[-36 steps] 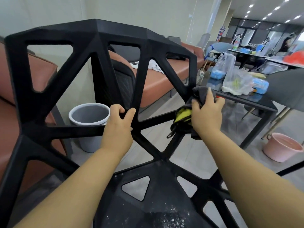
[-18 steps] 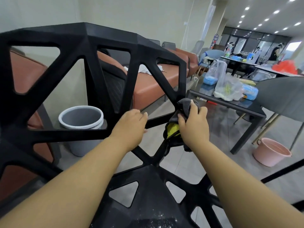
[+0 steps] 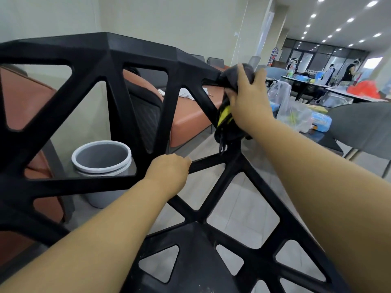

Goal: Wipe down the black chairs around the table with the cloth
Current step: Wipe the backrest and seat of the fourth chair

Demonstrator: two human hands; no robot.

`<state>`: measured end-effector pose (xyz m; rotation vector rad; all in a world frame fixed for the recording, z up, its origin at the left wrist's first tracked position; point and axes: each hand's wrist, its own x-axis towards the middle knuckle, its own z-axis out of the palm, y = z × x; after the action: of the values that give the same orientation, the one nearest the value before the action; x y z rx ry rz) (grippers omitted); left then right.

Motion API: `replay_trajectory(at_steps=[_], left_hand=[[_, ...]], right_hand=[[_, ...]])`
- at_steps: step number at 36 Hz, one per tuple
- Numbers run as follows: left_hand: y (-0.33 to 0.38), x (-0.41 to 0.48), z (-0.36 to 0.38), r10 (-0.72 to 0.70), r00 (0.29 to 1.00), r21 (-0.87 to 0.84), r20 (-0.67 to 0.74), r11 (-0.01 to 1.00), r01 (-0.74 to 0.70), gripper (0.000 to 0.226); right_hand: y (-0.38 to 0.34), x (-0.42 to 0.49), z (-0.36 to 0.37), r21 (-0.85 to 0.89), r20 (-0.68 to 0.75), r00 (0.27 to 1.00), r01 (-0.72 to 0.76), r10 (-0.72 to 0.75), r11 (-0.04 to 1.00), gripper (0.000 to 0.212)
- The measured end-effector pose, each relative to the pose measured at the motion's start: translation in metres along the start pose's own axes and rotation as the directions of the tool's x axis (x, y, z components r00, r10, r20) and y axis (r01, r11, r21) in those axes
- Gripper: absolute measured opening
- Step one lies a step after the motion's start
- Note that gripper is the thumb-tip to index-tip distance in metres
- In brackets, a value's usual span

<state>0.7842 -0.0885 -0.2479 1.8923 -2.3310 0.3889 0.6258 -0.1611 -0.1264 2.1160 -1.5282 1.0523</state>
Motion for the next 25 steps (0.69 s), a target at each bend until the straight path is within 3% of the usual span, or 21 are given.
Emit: replay_trajectory(at_steps=[6, 10, 14, 17, 20, 23, 25], left_hand=[[-0.002, -0.003, -0.003, -0.002, 1.0, -0.084, -0.031, 0.996, -0.001, 0.02], [-0.002, -0.005, 0.001, 0.005, 0.999, -0.099, -0.041, 0.995, -0.009, 0.033], [-0.001, -0.008, 0.003, -0.001, 0.999, -0.108, -0.051, 0.994, -0.004, 0.025], [-0.001, -0.008, 0.005, -0.009, 0.998, -0.12, -0.066, 0.993, 0.001, 0.022], [-0.001, -0.007, 0.008, -0.008, 0.996, -0.134, -0.091, 0.991, -0.004, 0.02], [-0.001, -0.009, 0.011, -0.024, 0.993, -0.165, -0.116, 0.986, 0.005, 0.023], [-0.001, -0.01, 0.013, -0.024, 0.992, -0.176, -0.124, 0.984, 0.002, 0.025]], right_hand=[[0.02, -0.041, 0.016, -0.022, -0.028, 0.986, 0.163, -0.164, 0.986, 0.056], [0.041, -0.086, 0.032, -0.046, 0.037, 0.989, 0.148, -0.146, 0.988, 0.056], [0.035, -0.076, 0.023, -0.032, 0.044, 0.99, 0.137, -0.136, 0.99, 0.058], [0.014, -0.044, 0.009, 0.031, -0.089, 0.984, 0.155, -0.152, 0.987, 0.057], [-0.015, -0.007, -0.004, -0.044, -0.114, 0.953, 0.279, -0.282, 0.959, 0.059], [-0.036, 0.008, -0.001, -0.207, 0.003, 0.875, 0.475, -0.485, 0.855, 0.057], [-0.037, 0.005, 0.006, -0.246, 0.052, 0.86, 0.503, -0.507, 0.828, 0.058]])
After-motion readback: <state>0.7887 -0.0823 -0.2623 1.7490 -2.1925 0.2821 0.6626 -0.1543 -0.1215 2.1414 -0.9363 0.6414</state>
